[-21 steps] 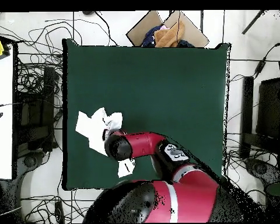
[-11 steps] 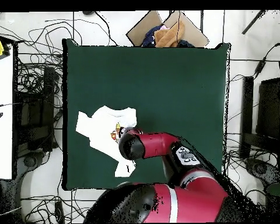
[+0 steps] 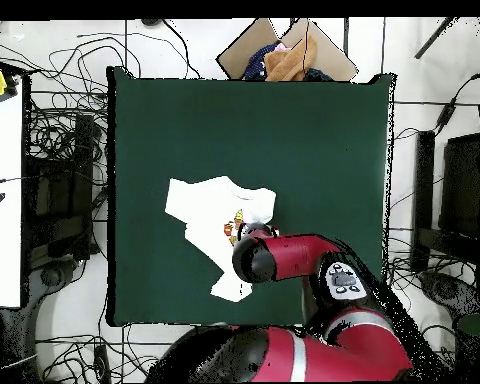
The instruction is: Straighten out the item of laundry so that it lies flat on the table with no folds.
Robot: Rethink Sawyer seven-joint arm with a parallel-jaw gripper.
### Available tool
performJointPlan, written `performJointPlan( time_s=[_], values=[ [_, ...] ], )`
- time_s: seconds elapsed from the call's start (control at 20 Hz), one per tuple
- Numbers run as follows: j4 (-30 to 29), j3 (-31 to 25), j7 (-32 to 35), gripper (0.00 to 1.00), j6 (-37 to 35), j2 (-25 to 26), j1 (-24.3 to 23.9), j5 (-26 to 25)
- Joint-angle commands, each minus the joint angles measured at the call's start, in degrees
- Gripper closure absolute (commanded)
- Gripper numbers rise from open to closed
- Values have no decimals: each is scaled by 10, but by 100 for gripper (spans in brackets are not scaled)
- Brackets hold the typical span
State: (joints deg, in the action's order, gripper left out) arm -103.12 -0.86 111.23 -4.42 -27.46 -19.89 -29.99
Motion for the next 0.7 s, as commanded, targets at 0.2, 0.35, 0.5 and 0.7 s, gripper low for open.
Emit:
performJointPlan(
  time_s=[0.2,0.35,0.5,0.7],
  values=[
    [46,82,26,100,40,0,18,-62],
    [56,17,28,100,62,34,-39,-60],
    [79,-11,35,100,102,72,-62,-66],
    [92,-34,24,0,103,86,-79,-76]
  ],
)
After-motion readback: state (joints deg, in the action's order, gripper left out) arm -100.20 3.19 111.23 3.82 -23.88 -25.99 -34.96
